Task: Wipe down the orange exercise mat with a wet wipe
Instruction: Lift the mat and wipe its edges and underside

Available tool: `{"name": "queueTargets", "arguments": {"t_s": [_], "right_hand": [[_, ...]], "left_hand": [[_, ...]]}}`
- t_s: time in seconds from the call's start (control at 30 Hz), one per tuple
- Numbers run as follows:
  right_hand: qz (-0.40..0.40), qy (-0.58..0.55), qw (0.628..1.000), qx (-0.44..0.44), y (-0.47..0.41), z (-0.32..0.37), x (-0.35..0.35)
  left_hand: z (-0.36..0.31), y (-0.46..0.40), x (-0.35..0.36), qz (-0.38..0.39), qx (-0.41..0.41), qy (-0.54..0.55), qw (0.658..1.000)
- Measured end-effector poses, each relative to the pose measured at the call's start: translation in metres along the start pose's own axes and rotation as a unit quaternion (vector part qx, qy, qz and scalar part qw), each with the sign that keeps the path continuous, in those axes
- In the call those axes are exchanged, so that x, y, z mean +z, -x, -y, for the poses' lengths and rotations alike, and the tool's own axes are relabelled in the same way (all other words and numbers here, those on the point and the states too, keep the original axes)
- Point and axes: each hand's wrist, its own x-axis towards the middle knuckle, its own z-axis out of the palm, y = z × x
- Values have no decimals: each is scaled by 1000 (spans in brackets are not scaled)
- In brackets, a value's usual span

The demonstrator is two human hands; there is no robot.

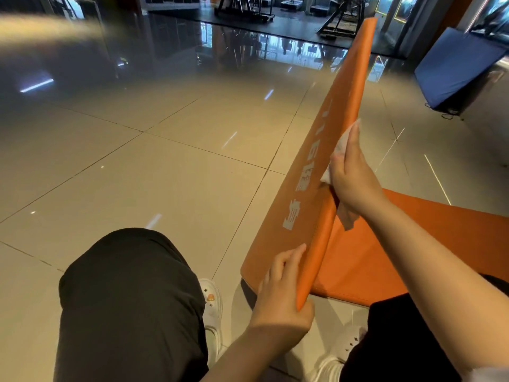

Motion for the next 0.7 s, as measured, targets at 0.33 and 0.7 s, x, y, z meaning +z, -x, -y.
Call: {"name": "queueTargets", "arguments": {"t_s": [0.33,0.7], "right_hand": [[-10,-32,998,-45,83,11,77],[-66,70,994,-60,-7,5,-7]], "left_hand": [[24,-41,-6,-90,-33,-42,994],[11,-22,-7,-97,-31,-113,988]]}}
